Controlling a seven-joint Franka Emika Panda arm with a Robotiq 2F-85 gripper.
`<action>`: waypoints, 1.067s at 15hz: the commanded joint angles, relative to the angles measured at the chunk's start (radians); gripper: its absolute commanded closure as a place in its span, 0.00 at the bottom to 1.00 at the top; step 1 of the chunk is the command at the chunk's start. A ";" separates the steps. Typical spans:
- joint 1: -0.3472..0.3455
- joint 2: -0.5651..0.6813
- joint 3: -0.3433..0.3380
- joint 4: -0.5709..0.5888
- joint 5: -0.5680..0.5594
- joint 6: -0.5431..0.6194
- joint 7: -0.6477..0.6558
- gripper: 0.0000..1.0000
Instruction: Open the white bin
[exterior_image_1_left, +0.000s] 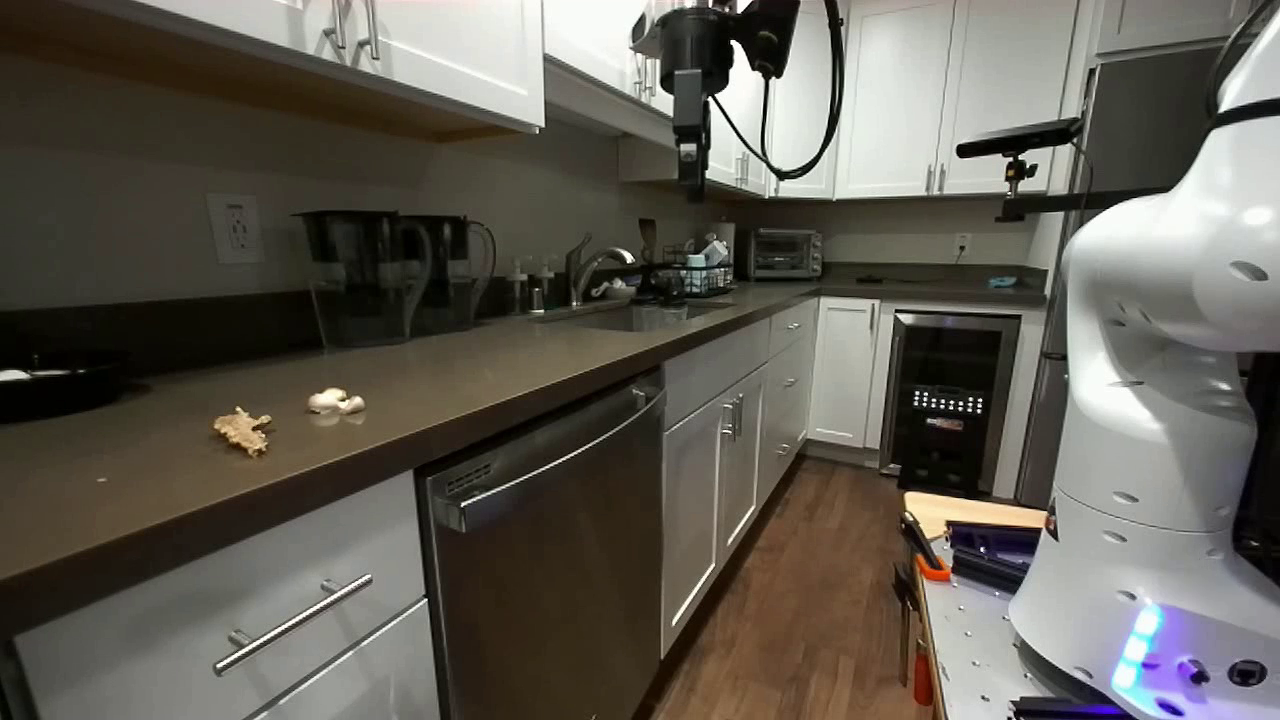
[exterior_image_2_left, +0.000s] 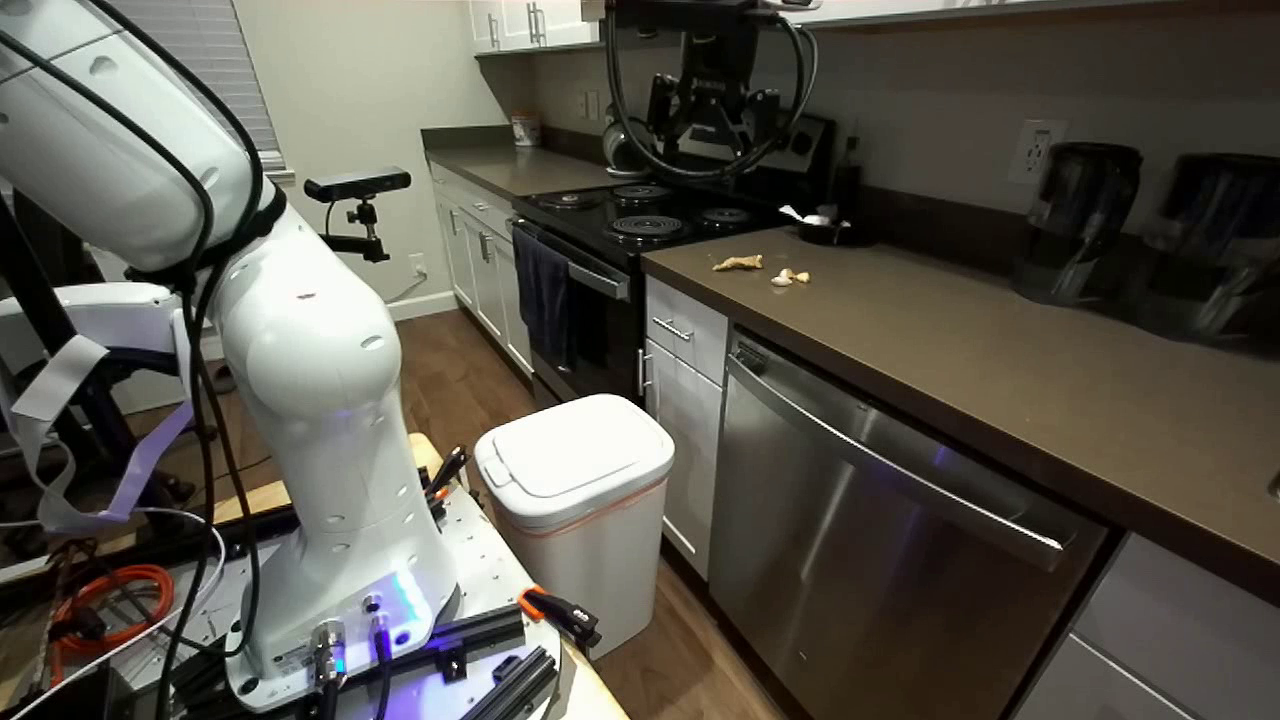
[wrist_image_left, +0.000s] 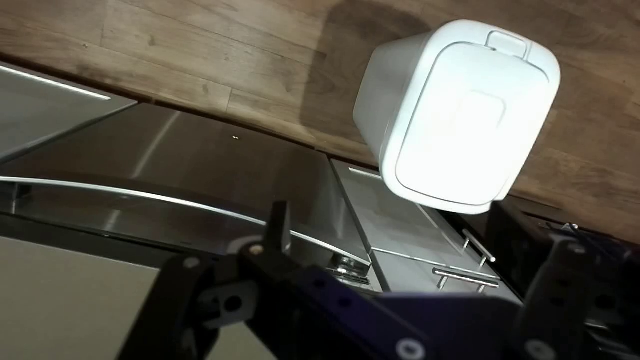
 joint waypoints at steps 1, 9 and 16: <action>-0.015 0.002 0.012 0.002 0.005 -0.002 -0.005 0.00; -0.012 0.007 0.028 -0.160 -0.009 0.053 -0.005 0.00; 0.025 -0.014 0.094 -0.500 0.007 0.427 0.017 0.00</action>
